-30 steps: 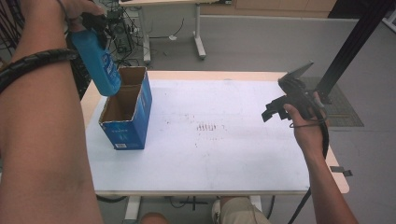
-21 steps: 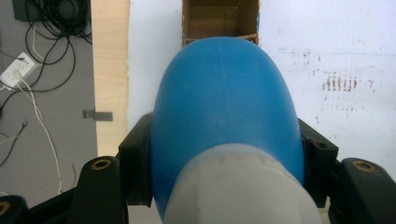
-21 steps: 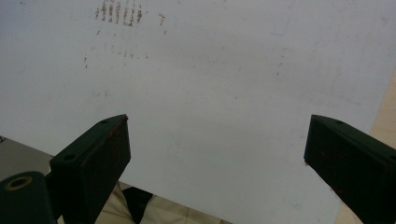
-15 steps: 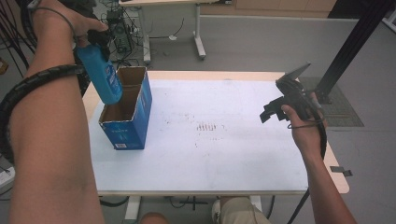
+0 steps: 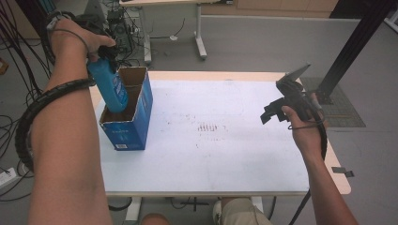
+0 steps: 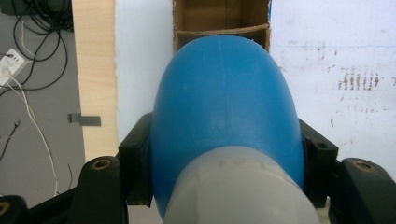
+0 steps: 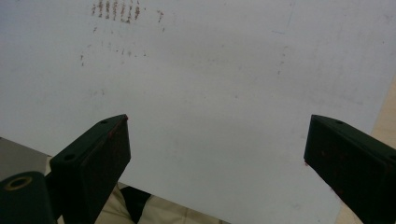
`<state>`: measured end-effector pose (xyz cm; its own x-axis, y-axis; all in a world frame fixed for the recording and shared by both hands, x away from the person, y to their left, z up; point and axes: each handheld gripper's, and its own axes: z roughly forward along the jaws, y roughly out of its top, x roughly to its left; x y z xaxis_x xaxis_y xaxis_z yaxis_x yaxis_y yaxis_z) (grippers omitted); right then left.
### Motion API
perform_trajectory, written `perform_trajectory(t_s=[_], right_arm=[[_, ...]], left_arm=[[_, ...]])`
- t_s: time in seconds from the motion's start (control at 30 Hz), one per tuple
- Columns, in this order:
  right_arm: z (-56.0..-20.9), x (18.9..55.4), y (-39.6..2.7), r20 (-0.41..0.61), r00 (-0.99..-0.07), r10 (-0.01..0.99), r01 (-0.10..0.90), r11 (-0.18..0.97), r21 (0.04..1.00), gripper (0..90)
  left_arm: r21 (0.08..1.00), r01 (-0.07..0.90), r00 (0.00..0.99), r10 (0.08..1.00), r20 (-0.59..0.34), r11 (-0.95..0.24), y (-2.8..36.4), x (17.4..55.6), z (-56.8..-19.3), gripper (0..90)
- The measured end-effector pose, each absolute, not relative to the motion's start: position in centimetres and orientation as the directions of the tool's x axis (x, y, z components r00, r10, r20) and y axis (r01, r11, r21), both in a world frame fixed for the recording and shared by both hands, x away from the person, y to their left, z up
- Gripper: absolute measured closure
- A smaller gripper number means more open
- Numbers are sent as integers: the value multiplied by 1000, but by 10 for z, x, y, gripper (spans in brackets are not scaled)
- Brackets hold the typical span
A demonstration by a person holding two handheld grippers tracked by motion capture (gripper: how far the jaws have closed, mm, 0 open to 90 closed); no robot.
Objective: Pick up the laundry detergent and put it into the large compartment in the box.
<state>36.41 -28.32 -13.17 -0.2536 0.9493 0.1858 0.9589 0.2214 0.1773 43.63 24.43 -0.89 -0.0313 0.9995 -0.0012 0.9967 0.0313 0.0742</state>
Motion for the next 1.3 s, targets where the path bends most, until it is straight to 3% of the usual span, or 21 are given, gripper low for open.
perform_trajectory(t_s=[1.3], right_arm=[[-145,369,-285,182,-244,952,964,218,155,71]], left_arm=[[32,999,24,1000,18,-24,234,445,-113,375]])
